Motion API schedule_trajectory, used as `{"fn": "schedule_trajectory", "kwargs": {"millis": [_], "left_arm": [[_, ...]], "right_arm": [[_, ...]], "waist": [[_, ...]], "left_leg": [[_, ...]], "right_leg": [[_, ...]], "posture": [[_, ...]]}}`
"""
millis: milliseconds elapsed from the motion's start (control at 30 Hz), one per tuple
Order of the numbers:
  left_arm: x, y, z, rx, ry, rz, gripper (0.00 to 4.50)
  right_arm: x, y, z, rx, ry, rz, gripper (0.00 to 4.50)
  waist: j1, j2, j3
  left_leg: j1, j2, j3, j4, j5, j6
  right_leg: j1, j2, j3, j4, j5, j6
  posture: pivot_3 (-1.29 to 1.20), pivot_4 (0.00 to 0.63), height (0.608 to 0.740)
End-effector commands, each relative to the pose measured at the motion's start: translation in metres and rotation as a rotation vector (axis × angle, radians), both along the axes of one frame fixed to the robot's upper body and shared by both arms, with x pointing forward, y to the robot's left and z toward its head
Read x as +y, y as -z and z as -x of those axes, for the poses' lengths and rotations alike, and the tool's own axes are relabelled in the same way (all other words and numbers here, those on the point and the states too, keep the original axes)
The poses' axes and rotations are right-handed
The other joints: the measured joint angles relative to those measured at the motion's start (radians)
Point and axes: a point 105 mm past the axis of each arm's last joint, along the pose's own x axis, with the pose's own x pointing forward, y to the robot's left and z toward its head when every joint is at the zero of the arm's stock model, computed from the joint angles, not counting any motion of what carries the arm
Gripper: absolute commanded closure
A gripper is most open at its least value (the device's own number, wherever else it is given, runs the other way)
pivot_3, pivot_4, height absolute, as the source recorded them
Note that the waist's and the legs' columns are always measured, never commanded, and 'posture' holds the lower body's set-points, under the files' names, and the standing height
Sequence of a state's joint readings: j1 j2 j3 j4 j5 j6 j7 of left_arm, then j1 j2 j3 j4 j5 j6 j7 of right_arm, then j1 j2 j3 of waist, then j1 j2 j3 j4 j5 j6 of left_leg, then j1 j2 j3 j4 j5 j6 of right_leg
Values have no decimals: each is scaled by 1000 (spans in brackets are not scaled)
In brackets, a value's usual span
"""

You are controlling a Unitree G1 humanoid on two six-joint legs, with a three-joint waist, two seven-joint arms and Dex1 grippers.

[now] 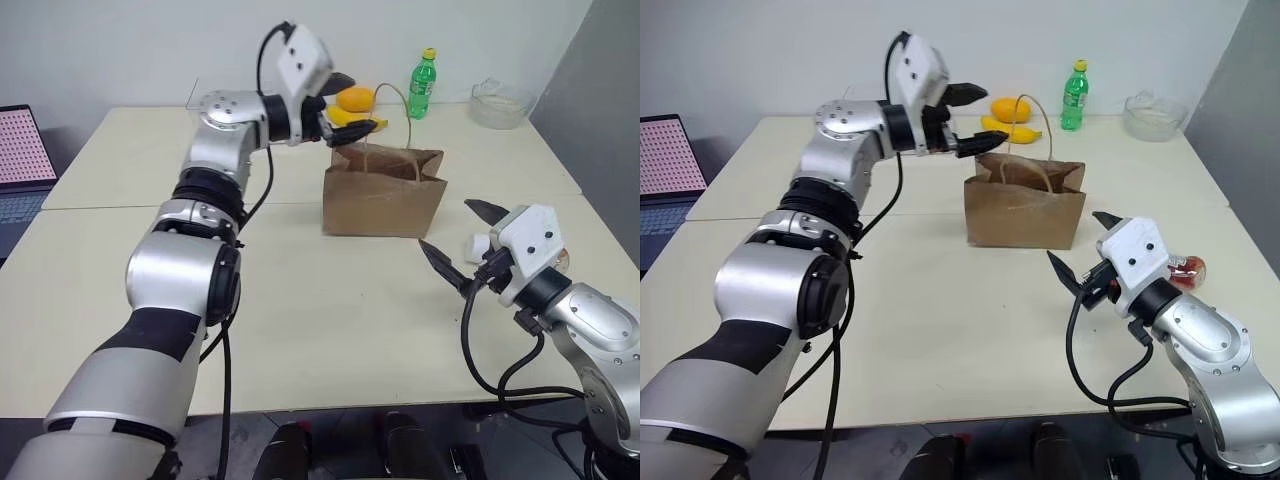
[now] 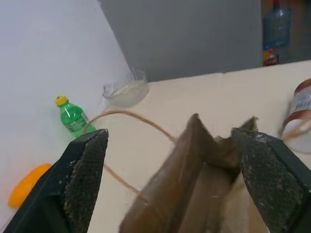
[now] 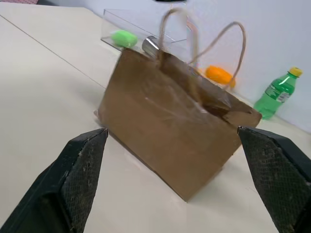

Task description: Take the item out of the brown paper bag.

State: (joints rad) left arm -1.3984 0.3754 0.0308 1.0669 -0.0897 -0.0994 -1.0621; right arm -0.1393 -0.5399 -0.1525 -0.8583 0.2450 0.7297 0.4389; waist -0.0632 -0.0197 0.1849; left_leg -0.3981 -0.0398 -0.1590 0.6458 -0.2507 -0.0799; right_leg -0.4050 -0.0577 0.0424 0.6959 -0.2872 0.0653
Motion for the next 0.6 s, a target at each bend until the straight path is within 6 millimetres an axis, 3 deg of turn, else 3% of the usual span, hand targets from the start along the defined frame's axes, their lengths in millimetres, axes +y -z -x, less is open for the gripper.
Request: {"fn": "schedule_trajectory", "kwargs": {"millis": [33,200,267,367,467,600], "left_arm": [[24,5,14,11,-49,80,245],[59,63,39,59,-361,189,245],[67,75,52,5,-494,254,245],[69,97,70,12,-556,265,245],[74,137,86,105,-612,298,245],[75,153,92,143,-652,315,245]], "right_arm": [[-11,-10,10,-90,66,-32,0],[-10,9,17,-103,113,-117,0],[-9,16,15,-104,143,-197,0],[-7,25,11,-116,178,-236,0],[-8,41,6,-101,201,-249,0],[-9,50,2,-109,203,-249,0]], "waist": [[-2,1,0],[-1,1,-1],[4,1,-2],[15,0,-2],[17,2,-10],[19,2,-10]], "left_leg": [[0,0,0,0,0,0],[1,1,-1,0,1,-2],[0,1,-1,1,1,-2],[1,1,-1,1,1,-2],[4,1,1,0,1,-2],[7,1,1,-1,0,-1]], "right_leg": [[0,0,0,0,0,0],[0,0,2,1,0,0],[-1,0,2,1,0,0],[0,0,2,2,0,-1],[2,0,3,1,0,-1],[5,0,2,0,0,-1]], "posture": [[0,150,740],[0,150,740],[0,150,740],[0,150,740],[0,150,740],[0,150,740]]}}
